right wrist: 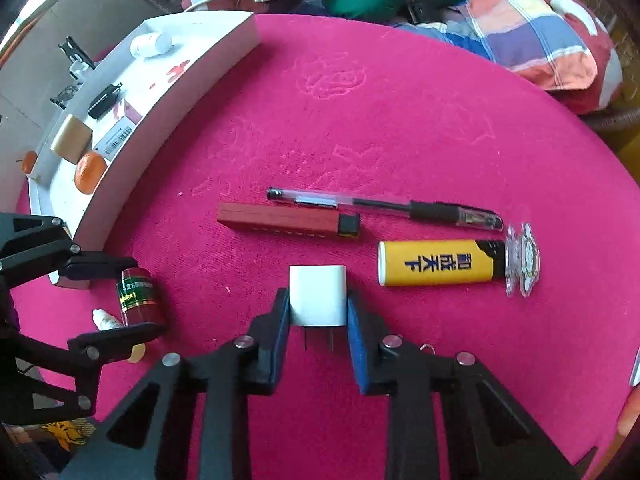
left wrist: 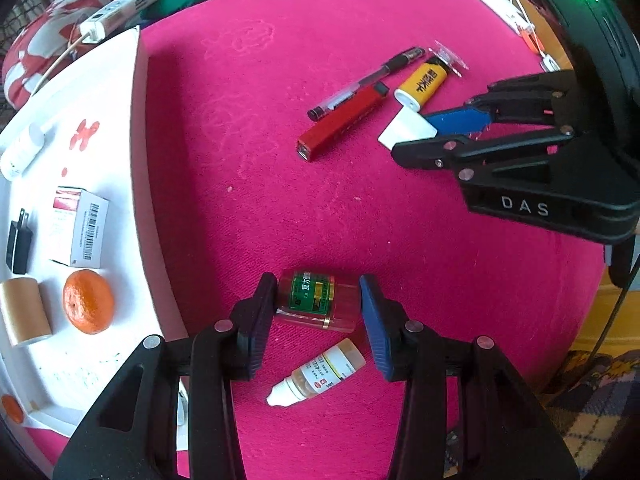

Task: Organize rigid objects

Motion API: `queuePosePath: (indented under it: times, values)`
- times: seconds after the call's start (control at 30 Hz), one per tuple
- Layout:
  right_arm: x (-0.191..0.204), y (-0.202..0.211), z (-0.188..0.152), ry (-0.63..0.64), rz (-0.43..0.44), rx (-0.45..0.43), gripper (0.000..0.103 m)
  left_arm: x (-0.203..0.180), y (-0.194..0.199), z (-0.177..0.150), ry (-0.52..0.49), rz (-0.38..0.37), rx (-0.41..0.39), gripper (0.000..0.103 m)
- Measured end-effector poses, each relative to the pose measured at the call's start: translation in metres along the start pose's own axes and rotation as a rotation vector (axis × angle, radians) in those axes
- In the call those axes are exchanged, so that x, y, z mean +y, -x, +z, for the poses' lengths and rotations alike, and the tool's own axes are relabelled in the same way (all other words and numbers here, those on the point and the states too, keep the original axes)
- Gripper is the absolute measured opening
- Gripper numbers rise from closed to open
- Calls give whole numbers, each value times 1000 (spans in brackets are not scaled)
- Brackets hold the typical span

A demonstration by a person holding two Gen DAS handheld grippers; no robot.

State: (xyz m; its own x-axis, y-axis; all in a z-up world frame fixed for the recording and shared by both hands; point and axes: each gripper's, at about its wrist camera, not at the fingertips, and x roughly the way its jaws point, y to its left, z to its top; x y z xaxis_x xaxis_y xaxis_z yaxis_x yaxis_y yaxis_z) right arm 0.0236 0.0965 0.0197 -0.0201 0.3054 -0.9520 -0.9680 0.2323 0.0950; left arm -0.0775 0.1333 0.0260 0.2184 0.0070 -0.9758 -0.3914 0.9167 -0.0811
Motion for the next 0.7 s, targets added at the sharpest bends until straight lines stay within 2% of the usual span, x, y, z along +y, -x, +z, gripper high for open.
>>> queuePosePath:
  times: [0.1,0.2,0.43,0.57,0.7]
  values:
    - [-3,13,-2,-27,26,-44,26,4,14,2,23,0,-38,42]
    - [-5,38,-8,-63,58,-109,26,10,40,5,62,-24,-113,42]
    - [-6,136,-13,-139,117,-361,26,13,129,10,121,-64,-350,42]
    - [-8,193,-15,-172,144,-503,26,15,177,11,127,-59,-478,42]
    - [-7,264,-20,-178,154,-680,26,16,238,9,136,-37,-622,42]
